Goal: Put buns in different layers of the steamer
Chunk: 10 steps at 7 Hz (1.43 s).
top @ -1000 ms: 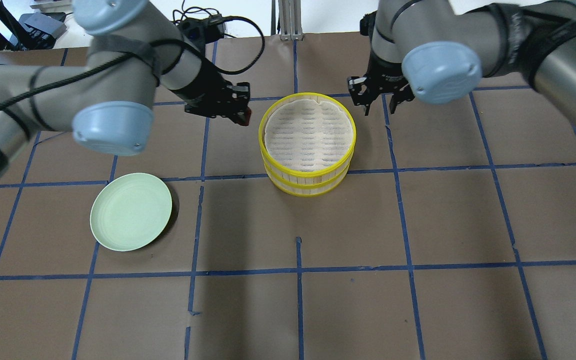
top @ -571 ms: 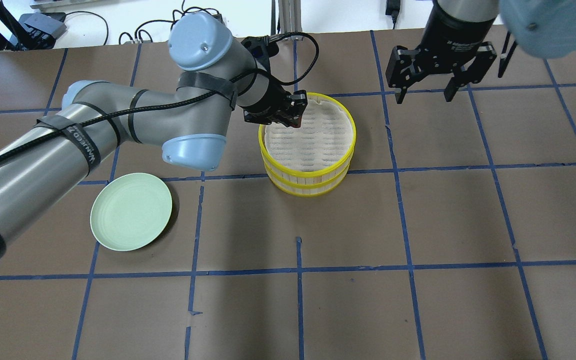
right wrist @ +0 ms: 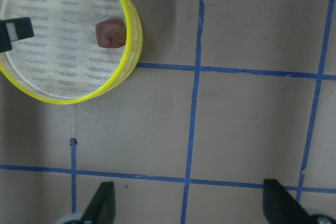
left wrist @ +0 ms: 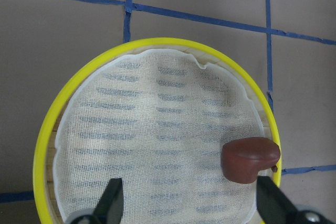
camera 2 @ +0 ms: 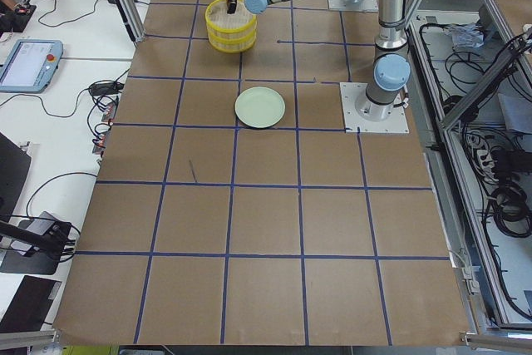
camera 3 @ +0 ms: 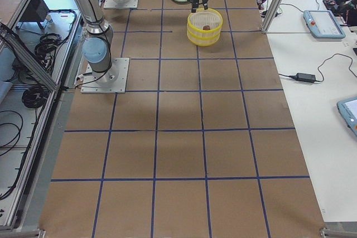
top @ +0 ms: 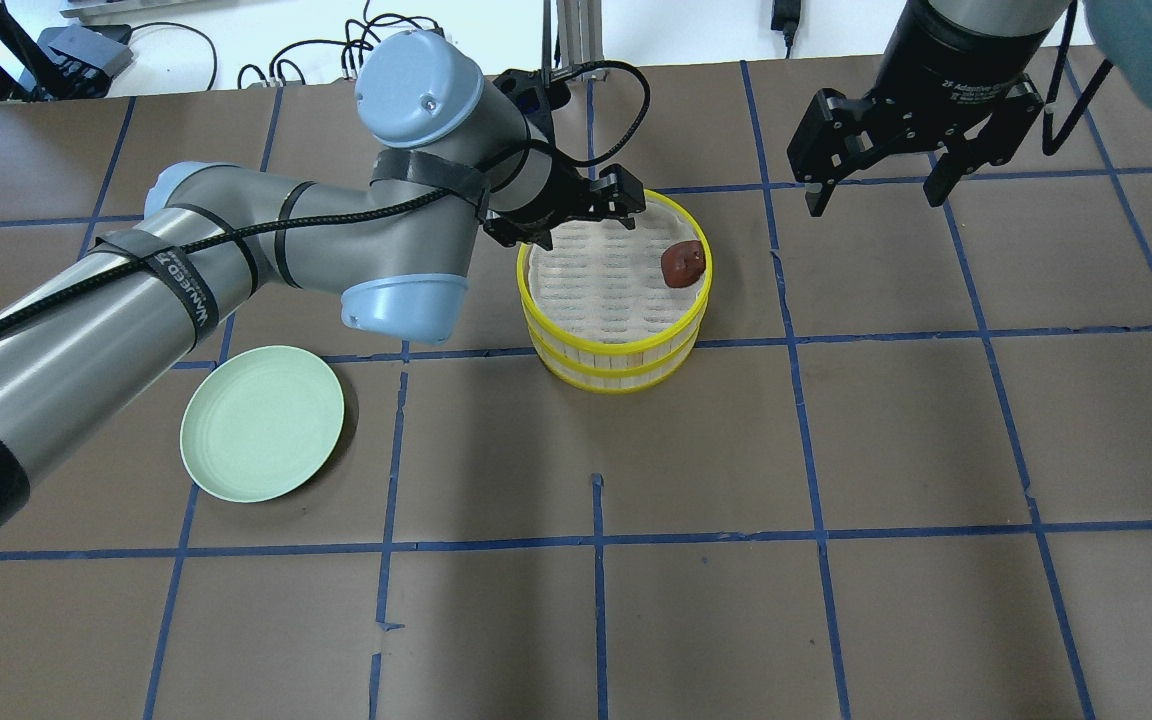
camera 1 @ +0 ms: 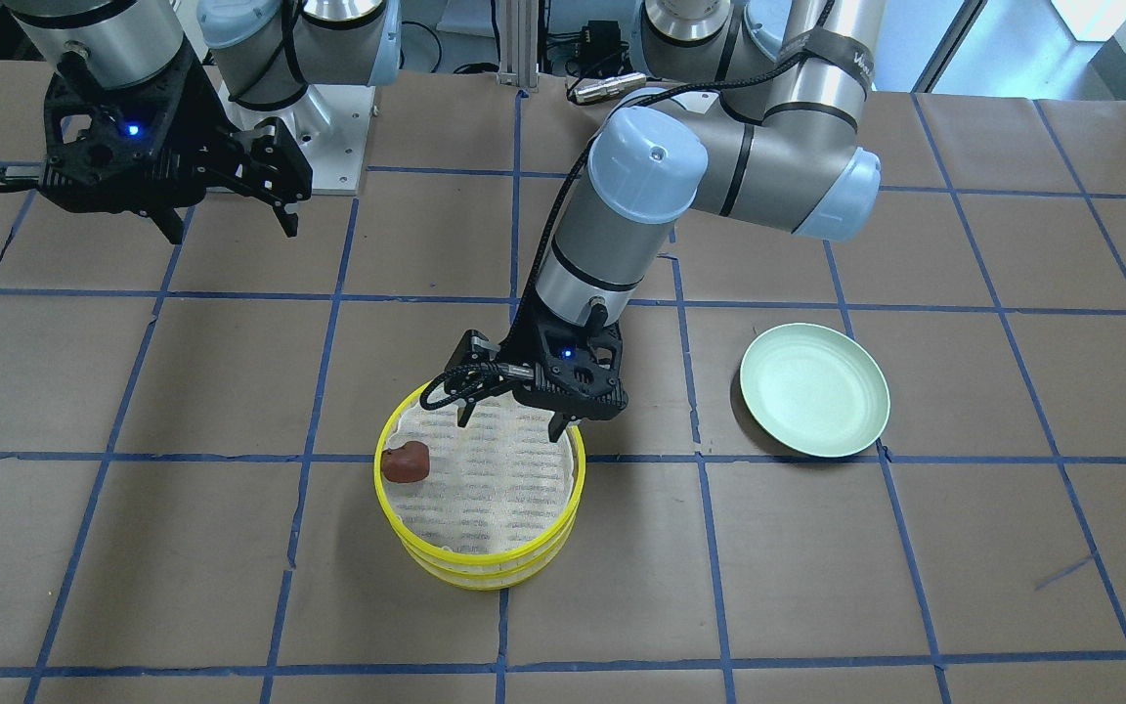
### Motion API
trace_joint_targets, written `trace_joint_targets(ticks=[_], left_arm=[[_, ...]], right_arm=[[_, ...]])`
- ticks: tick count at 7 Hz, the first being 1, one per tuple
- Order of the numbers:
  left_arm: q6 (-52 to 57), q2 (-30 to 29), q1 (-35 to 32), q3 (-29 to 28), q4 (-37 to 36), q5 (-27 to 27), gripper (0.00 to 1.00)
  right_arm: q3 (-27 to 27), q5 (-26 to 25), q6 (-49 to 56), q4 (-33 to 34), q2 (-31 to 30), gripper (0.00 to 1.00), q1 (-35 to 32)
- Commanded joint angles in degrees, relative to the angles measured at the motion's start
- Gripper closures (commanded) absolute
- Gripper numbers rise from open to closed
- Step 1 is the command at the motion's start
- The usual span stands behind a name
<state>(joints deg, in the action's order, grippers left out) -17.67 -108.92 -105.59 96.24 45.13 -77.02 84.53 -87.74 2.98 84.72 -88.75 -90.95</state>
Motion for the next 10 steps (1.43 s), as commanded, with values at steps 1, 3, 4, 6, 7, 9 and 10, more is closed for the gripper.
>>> trace_joint_targets(ticks=[1,3,4,6,7,9,10], left_arm=[[12.5,2.5,4.9,-4.7,15.5,-4.5,0.0],[24.4,9.1,14.0,-9.0,32.3,-4.6,0.0],[24.7,11.8,15.1,-9.4,37.7,-7.5,0.0],[25.0,20.2,16.4,-9.4,48.5,-12.5,0.0],[24.8,20.3,15.9,-8.3,49.0,-12.6,0.0],[24.6,20.8,16.0,-7.7,49.0,-10.6,0.0],[24.7,20.8,16.0,-7.7,49.0,-10.6,0.0]], right_arm=[[1.4,-0.2,-1.9,0.2,-0.8,0.0,0.1],[1.6,-0.2,-1.8,0.8,-1.4,0.0,0.3],[1.6,-0.2,-1.8,0.9,-1.4,0.0,0.1],[1.4,-0.1,-1.1,0.2,-1.4,0.0,0.6],[1.4,0.2,-1.0,0.4,-1.4,0.0,0.6],[1.4,0.2,-1.1,0.5,-1.3,0.0,0.8],[1.5,0.6,-1.5,0.8,-1.3,0.0,0.5]])
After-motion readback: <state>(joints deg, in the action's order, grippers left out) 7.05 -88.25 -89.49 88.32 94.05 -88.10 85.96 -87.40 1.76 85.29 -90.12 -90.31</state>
